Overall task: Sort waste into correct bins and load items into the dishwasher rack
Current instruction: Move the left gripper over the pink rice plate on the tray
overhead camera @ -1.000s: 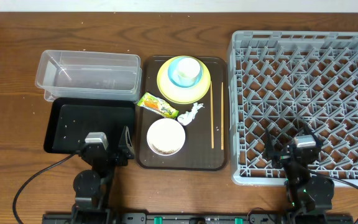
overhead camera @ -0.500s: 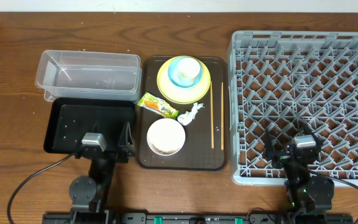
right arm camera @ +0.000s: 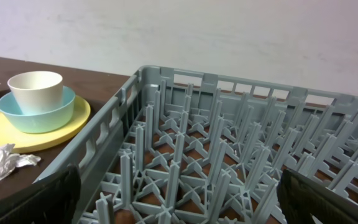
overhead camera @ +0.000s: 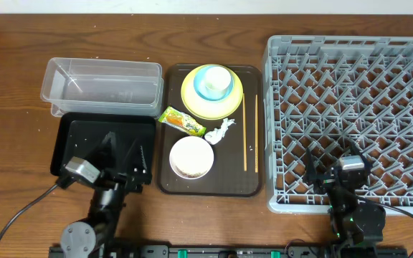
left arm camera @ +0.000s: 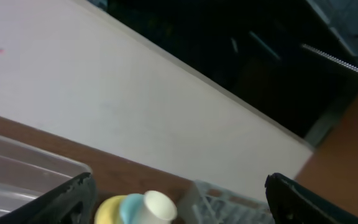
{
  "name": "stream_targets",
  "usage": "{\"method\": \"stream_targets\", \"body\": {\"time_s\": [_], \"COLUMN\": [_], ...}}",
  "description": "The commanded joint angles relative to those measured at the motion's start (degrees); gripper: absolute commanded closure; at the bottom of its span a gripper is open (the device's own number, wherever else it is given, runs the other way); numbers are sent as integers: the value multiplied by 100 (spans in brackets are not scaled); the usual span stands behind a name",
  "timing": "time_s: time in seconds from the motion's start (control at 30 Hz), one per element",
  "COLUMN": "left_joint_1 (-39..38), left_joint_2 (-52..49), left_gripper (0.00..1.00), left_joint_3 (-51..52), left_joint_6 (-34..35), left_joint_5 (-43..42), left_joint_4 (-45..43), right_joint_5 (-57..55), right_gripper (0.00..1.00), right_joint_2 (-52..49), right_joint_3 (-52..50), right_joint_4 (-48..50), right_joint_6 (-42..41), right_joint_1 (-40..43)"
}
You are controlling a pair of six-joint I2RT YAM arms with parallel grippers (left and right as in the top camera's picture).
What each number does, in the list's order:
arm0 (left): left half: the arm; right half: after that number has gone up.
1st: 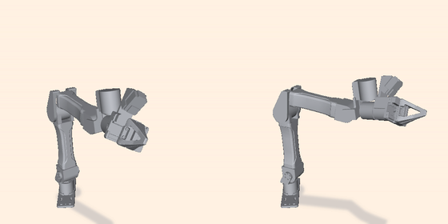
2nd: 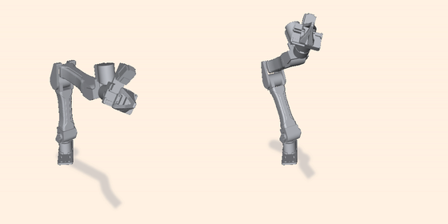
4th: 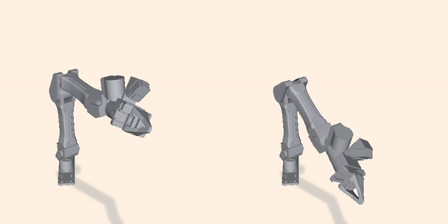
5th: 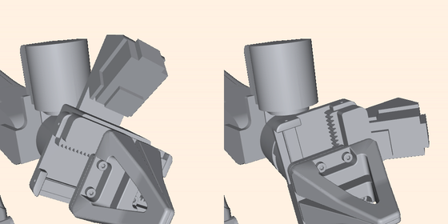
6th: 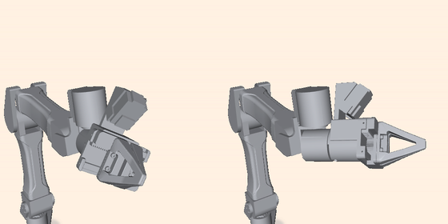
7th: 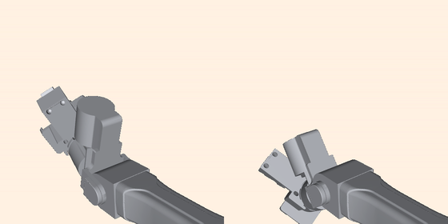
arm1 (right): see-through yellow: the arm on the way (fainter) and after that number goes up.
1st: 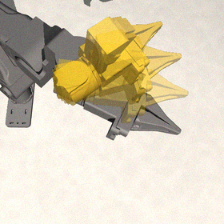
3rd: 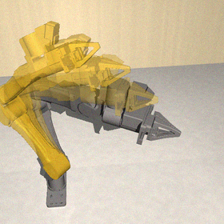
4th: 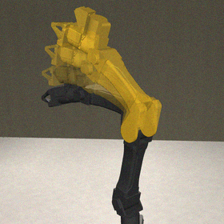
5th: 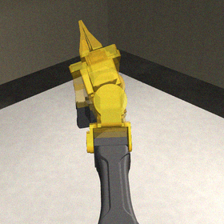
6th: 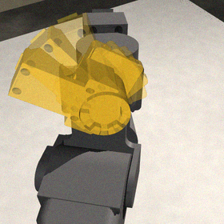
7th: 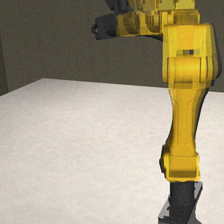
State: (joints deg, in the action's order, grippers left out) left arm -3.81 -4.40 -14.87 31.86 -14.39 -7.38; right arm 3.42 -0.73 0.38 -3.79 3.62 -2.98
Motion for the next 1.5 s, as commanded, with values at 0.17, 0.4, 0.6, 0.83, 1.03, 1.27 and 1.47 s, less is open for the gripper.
{"method": "stream_targets", "body": {"time_s": [0.17,0.4,0.6,0.83,1.03,1.27,1.47], "left_joint_1": [22,20,20,20,-330,-1663,-2861], "left_joint_2": [-1381,-3644,-5189,-6155,-6557,-6773,-7031], "left_gripper": [11,10,10,28,94,94,71], "left_joint_3": [-2240,-4774,-6035,-6019,-5998,-5998,-5998], "left_joint_6": [87,-308,-409,-415,-551,-546,-658], "left_joint_5": [-393,-1150,-1574,-1652,-1502,144,1462], "left_joint_4": [2212,4763,6395,6957,7007,6684,6199], "right_joint_5": [26,26,26,26,26,26,26], "right_gripper": [1,1,1,1,1,1,1], "right_joint_2": [-2,-2,-2,-2,-2,-2,-2], "right_joint_3": [-7,-7,-7,-7,-7,-7,-7], "right_joint_4": [-24,-24,-24,-24,-24,-24,-24], "right_joint_6": [52,52,52,52,52,52,52], "right_joint_1": [-42,-42,-42,-42,-42,-42,-42]}}
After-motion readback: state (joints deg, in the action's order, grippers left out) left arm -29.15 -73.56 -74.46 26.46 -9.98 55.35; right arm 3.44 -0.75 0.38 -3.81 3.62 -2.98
